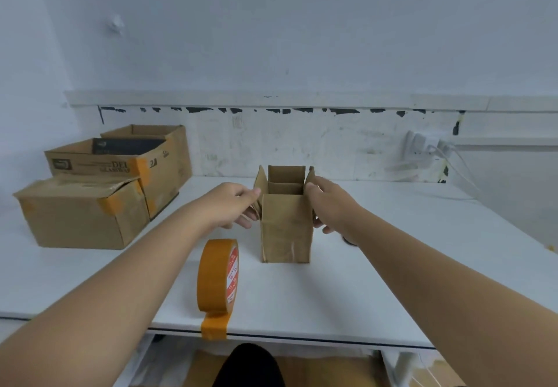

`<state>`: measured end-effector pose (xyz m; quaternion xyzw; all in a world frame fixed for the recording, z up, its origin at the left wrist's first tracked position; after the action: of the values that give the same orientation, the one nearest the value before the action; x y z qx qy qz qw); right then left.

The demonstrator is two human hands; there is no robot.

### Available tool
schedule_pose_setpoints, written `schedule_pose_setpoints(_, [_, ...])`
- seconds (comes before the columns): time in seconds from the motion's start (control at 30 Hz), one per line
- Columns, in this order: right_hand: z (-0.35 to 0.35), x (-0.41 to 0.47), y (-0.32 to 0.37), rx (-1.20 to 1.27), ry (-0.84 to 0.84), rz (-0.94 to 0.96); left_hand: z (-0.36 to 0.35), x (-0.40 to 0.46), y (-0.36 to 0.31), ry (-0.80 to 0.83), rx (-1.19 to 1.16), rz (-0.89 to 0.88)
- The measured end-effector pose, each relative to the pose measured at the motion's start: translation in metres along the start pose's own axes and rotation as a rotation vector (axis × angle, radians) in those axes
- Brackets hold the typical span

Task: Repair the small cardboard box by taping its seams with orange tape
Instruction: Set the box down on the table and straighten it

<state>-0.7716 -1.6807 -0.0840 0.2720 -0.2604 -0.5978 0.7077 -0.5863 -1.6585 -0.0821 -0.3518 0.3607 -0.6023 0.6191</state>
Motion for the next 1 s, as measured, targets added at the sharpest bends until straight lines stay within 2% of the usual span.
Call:
schedule_pose_setpoints(0.27, [0.003,0.003,-0.009,-0.046,-0.09,0.025,-0.005,0.005,0.006,0.006,0.014,0.04])
schedule_pose_setpoints(0.47, [0.025,-0.008,0.016,-0.282,-0.41,0.156,-0.002,0.005,0.01,-0.013,0.011,0.037])
schedule_pose_setpoints(0.6, [0.025,-0.019,0.044,-0.359,-0.5,0.33,0.001,0.004,0.008,-0.008,0.077,0.015])
schedule_pose_setpoints(0.73, [0.01,-0.039,0.069,-0.324,-0.449,0.472,0.009,-0.014,0.007,-0.065,0.104,-0.049])
schedule_pose_setpoints(0.9, [-0.031,-0.062,0.081,-0.32,-0.207,0.559,0.03,-0.068,0.013,-0.227,0.035,-0.173])
schedule_pose_setpoints(1.0, [-0.057,-0.075,0.08,-0.376,-0.117,0.568,0.034,-0.095,0.028,-0.298,0.014,-0.196])
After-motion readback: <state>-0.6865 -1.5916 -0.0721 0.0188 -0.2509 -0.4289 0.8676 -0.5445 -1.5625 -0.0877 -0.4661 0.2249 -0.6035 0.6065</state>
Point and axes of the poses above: each hand's wrist, its own x-axis towards the middle knuckle, its own z-axis out of the back of the hand, y = z × x, the point moved 8 cm from there along x, towards the middle knuckle, and after that the axes turned 11 degrees about -x, right-handed, at the moved point
